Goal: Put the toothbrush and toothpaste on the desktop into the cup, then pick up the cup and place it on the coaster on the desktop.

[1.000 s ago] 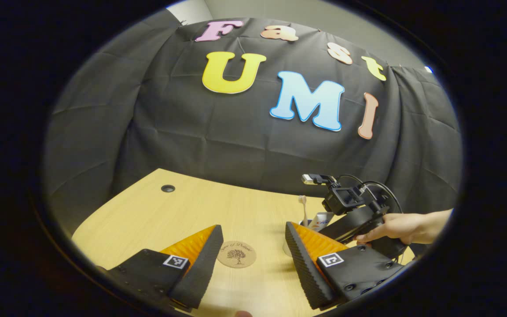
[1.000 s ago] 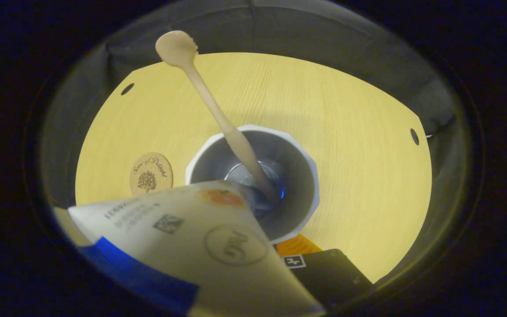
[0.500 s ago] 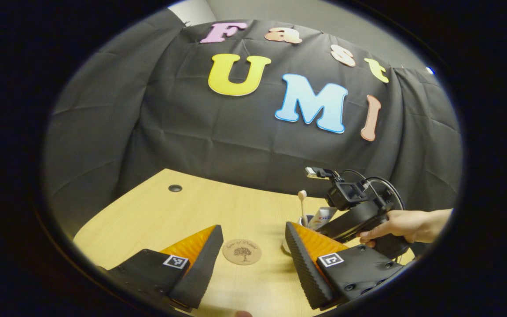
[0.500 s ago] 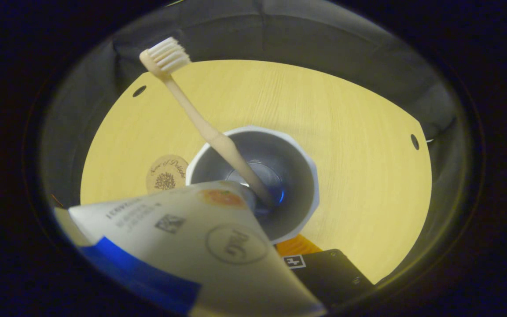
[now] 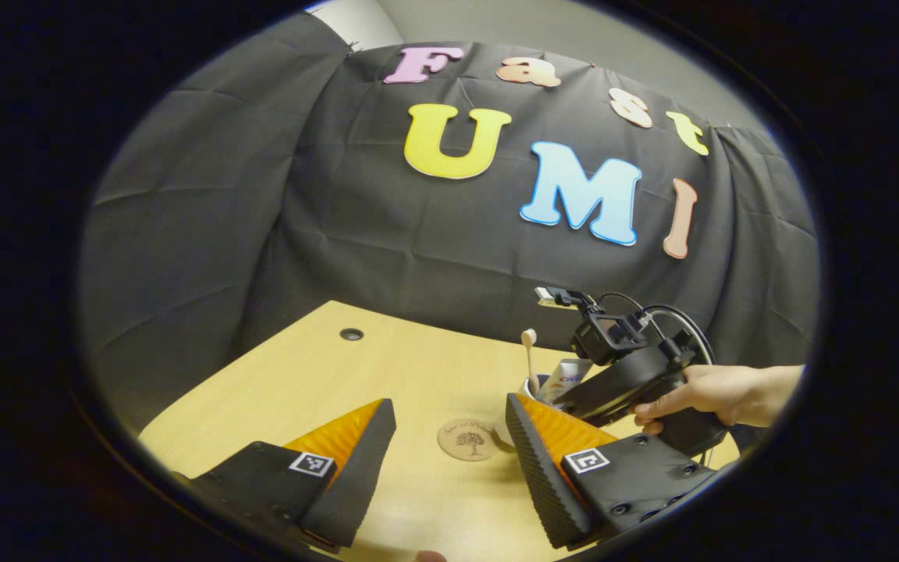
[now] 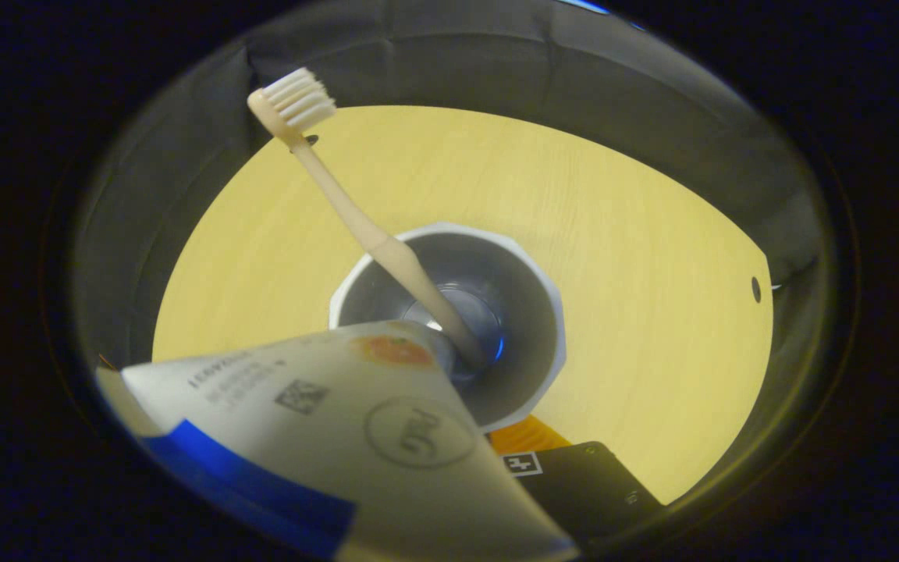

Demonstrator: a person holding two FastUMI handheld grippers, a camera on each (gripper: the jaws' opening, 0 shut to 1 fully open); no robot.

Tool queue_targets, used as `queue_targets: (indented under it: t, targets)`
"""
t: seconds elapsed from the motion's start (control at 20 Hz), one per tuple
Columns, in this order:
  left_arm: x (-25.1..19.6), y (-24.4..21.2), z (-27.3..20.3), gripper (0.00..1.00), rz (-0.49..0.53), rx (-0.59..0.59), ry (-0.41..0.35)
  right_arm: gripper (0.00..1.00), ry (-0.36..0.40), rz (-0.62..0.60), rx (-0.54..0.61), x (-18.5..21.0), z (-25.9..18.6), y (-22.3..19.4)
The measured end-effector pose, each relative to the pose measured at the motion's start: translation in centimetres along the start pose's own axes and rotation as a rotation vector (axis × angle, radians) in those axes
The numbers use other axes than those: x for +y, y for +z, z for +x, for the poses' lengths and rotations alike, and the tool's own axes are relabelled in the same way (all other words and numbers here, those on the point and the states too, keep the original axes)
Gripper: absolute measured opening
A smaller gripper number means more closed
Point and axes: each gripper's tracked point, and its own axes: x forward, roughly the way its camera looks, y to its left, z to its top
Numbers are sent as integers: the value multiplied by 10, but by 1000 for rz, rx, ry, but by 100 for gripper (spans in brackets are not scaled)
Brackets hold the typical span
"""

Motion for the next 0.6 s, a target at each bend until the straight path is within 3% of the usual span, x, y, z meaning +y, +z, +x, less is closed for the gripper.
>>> queue_targets:
  t: [0.3, 0.6]
  targets:
    - [21, 0, -10, 92, -1, -1, 21, 31, 16, -36, 12, 32, 14, 7]
    - [37, -5, -13, 92, -9, 17, 29, 31, 12, -35, 33, 31, 22, 11]
